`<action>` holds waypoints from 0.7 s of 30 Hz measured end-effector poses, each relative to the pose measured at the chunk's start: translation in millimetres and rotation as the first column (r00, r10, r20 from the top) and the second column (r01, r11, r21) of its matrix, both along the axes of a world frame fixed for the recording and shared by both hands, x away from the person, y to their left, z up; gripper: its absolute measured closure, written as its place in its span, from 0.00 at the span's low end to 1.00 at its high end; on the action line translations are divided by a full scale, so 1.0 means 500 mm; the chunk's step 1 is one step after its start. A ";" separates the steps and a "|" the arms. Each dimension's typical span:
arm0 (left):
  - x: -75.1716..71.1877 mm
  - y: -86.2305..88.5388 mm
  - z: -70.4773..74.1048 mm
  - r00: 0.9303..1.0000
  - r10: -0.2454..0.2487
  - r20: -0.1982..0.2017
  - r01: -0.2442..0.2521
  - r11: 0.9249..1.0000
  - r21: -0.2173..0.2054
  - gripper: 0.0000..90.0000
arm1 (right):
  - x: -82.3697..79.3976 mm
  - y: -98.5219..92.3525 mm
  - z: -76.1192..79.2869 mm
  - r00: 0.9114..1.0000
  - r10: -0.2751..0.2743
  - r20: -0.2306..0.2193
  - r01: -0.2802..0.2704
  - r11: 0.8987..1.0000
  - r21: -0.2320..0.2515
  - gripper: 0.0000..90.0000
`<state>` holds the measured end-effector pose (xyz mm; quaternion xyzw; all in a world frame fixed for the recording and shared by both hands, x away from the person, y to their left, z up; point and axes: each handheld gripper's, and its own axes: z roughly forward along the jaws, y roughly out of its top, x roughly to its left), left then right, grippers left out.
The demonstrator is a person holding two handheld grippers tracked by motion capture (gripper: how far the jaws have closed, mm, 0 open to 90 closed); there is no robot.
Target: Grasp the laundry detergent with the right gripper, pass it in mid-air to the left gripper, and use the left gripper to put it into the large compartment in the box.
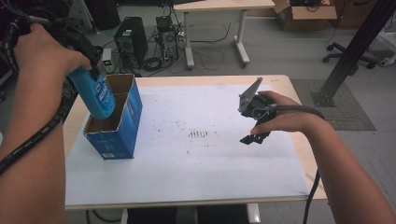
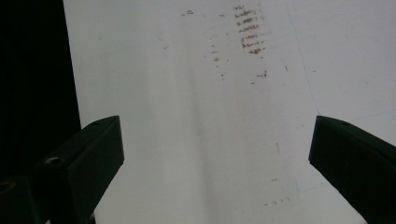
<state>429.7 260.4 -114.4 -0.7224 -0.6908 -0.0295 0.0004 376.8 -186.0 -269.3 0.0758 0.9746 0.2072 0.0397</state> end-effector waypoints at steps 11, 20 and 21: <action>0.010 -0.008 -0.055 0.999 -0.025 -0.021 0.025 1.000 0.008 0.42 | -0.002 0.000 0.003 1.000 0.001 0.003 -0.001 1.000 0.006 0.04; 0.016 -0.003 -0.112 0.999 -0.030 -0.042 0.031 0.999 0.024 0.42 | 0.001 0.004 0.010 1.000 0.002 -0.017 -0.002 1.000 -0.022 0.04; 0.016 -0.001 -0.118 0.999 -0.029 -0.045 0.030 0.999 0.024 0.42 | 0.001 0.004 0.010 1.000 0.003 -0.016 -0.003 1.000 -0.021 0.04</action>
